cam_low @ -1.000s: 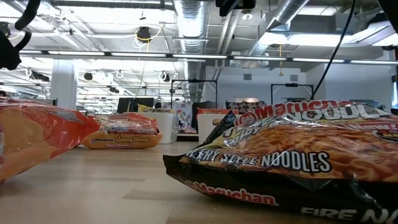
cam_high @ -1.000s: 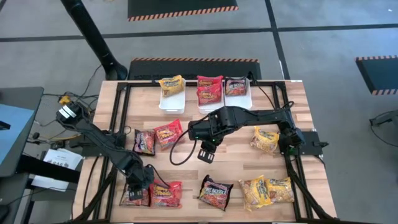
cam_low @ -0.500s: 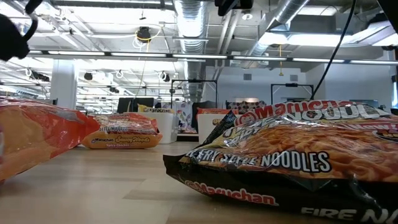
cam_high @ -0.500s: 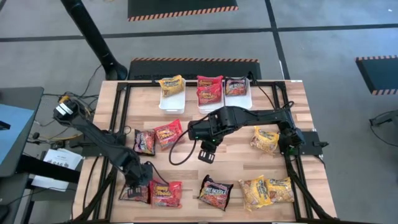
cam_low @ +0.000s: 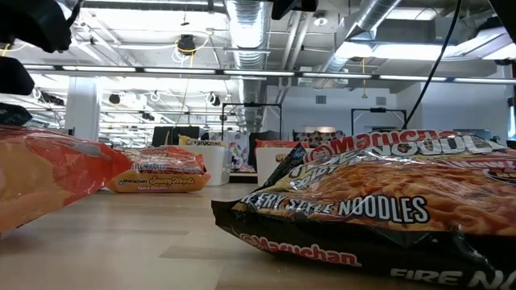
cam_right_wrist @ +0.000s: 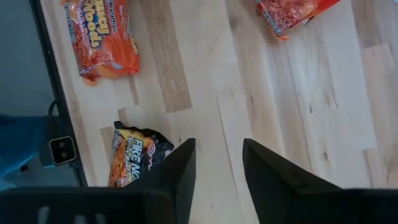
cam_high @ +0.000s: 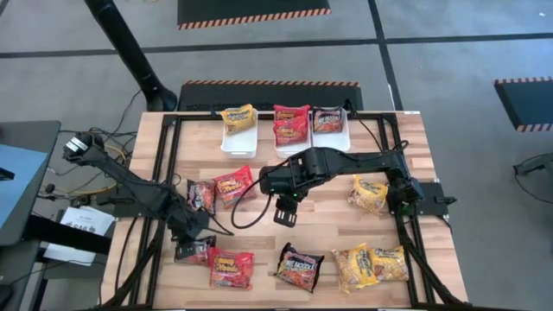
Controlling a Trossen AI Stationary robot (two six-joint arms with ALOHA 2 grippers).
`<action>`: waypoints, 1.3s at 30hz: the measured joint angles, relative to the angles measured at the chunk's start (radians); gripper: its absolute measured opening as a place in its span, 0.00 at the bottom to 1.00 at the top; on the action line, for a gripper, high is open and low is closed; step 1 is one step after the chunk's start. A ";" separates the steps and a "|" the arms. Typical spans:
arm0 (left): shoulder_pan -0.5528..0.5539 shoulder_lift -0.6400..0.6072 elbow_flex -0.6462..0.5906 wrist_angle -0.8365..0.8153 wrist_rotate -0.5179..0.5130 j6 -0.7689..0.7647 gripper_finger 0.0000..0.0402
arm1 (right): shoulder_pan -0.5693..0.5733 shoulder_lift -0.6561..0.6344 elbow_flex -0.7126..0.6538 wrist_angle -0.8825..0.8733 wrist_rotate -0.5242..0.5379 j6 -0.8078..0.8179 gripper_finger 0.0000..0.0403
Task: Sort Maruchan noodles
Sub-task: Put the black noodle pack into the right white bin
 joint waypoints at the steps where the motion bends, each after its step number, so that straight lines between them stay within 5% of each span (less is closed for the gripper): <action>1: 0.005 -0.006 0.000 -0.003 0.000 0.006 0.00 | 0.000 0.000 0.000 0.000 0.014 0.000 0.42; 14: 0.026 0.003 0.002 -0.002 -0.051 0.106 0.02 | -0.006 0.000 0.000 -0.001 0.025 0.003 0.54; 24: 0.037 0.003 0.002 0.024 -0.049 0.121 0.25 | -0.004 0.000 0.000 -0.001 0.025 0.004 0.54; 29: 0.037 0.003 0.002 0.020 0.036 0.046 0.32 | -0.004 0.000 0.000 0.000 0.025 0.005 0.54; 39: 0.037 0.001 0.002 -0.021 0.218 0.010 0.32 | -0.004 0.000 0.000 0.020 0.025 0.023 0.54</action>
